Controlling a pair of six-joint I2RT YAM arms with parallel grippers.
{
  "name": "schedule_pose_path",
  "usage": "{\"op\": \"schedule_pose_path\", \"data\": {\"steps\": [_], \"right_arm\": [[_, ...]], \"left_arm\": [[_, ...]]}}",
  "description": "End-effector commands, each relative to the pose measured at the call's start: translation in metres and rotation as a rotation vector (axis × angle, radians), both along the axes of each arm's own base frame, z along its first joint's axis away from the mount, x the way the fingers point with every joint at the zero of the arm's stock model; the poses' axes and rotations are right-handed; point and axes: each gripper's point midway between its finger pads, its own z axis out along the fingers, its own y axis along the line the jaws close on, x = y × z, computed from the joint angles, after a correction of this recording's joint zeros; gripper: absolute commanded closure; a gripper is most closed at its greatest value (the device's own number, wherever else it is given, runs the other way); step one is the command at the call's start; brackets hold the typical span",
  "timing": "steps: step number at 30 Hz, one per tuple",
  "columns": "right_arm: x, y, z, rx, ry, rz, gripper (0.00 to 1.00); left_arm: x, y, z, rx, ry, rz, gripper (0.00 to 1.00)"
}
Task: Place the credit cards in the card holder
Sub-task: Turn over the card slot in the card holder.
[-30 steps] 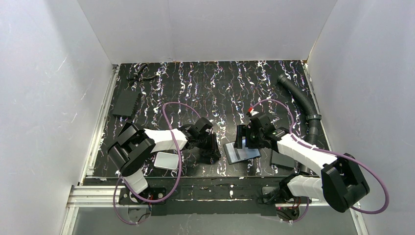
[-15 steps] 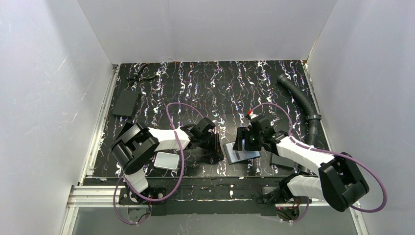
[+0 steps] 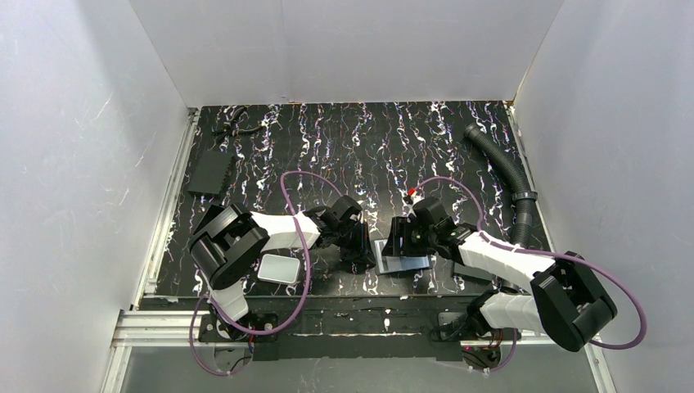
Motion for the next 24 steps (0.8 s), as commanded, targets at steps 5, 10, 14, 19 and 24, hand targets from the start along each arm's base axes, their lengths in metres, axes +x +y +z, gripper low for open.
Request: {"op": "schedule_pose_path", "data": {"steps": [5, 10, 14, 19, 24], "right_arm": [[-0.001, 0.021, 0.005, 0.063, -0.011, 0.024, 0.36], [-0.003, 0.027, 0.005, 0.079, -0.017, 0.036, 0.37], [-0.001, 0.023, 0.012, 0.062, -0.034, 0.031, 0.35], [0.012, 0.002, 0.02, -0.081, -0.1, 0.02, 0.24], [0.012, 0.0, 0.025, -0.107, -0.116, 0.051, 0.15]], "left_arm": [[0.0, 0.006, -0.011, 0.055, -0.005, 0.002, 0.89], [0.001, 0.006, -0.011, 0.056, -0.008, 0.002, 0.89], [0.001, 0.012, -0.008, 0.08, -0.029, -0.001, 0.88], [-0.001, 0.036, 0.014, 0.101, -0.076, -0.044, 0.76], [0.001, 0.081, 0.067, 0.059, -0.143, -0.014, 0.49]]}}
